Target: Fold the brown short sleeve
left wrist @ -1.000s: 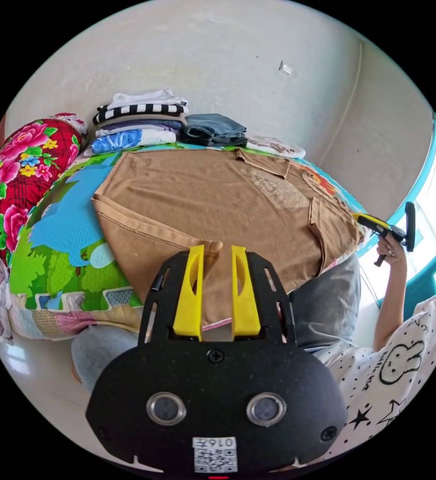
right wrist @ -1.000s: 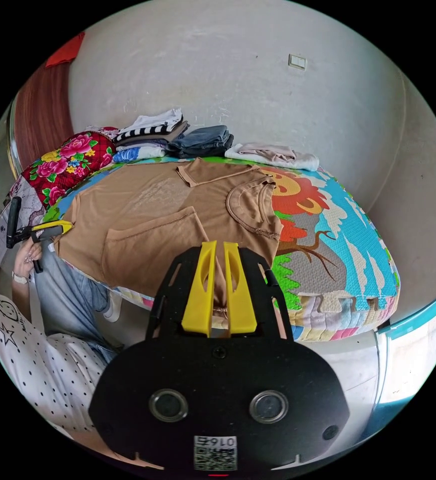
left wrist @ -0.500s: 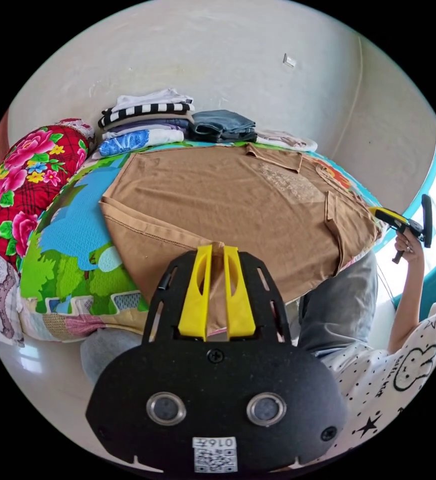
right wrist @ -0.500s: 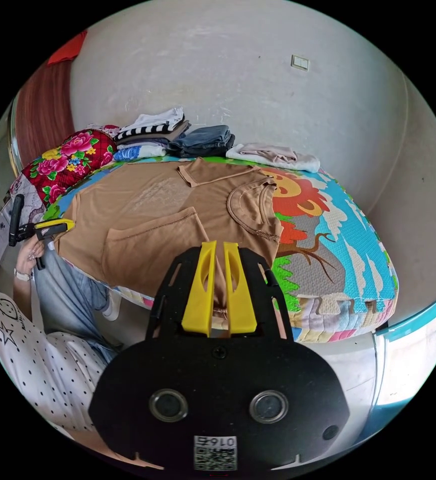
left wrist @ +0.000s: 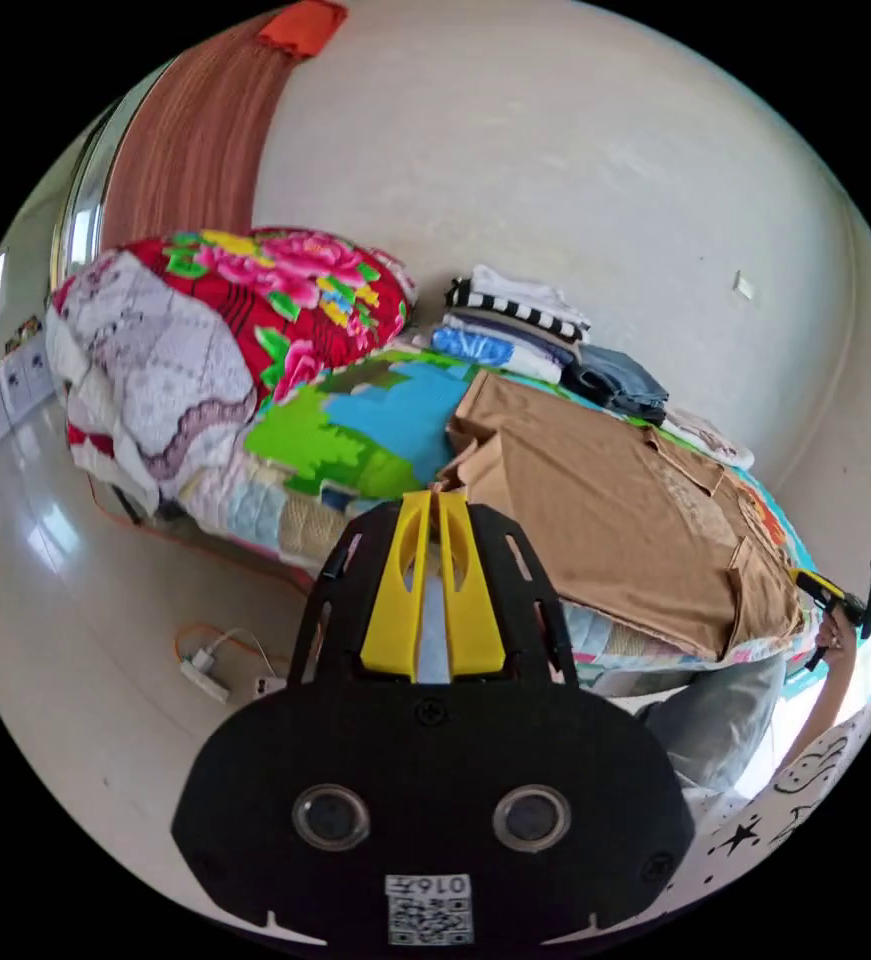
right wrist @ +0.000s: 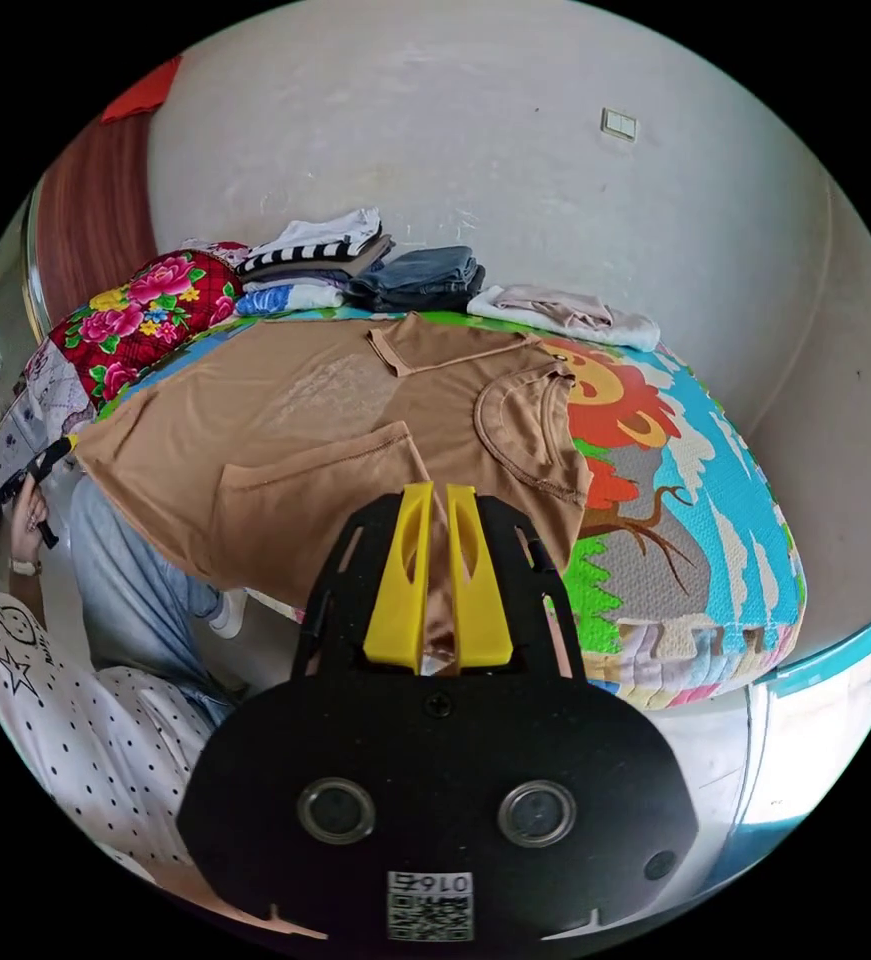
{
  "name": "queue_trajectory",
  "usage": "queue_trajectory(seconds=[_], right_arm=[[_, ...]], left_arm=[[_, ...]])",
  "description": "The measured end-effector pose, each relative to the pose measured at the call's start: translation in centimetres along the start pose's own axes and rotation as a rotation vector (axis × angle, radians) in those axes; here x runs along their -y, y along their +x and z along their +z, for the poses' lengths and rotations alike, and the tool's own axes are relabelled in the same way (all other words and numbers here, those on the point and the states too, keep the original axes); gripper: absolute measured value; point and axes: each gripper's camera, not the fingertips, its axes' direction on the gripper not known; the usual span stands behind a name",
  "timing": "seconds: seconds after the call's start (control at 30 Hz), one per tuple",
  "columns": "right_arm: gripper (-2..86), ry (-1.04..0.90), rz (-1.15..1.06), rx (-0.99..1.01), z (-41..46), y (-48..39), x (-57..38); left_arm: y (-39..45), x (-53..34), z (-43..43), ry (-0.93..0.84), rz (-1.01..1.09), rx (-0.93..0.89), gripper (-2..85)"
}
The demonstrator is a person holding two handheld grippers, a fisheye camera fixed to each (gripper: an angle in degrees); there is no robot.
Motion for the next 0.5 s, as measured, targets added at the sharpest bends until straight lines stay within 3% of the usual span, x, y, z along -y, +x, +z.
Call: queue_trajectory(seconds=[0.17, 0.3, 0.4, 0.5], right_arm=[[1.4, 0.158, -0.225, 0.063, 2.6, -8.0, 10.7], [2.0, 0.279, -0.437, 0.309, 7.2, -17.3, 24.4], [3.2, 0.228, -0.509, 0.473, 14.1, -24.5, 35.1], [5.3, 0.080, -0.536, 0.513, 23.6, -32.0, 45.0]], left_arm=[[-4.2, -2.7, 0.5, -0.063, -0.088, -0.070, -0.9], [-6.2, -4.8, 0.0, 0.018, -0.089, -0.133, -0.9], [-8.0, -6.4, 0.1, 0.067, -0.110, -0.185, -0.9], [-9.7, -7.4, 0.0, 0.084, -0.120, -0.217, -0.9]])
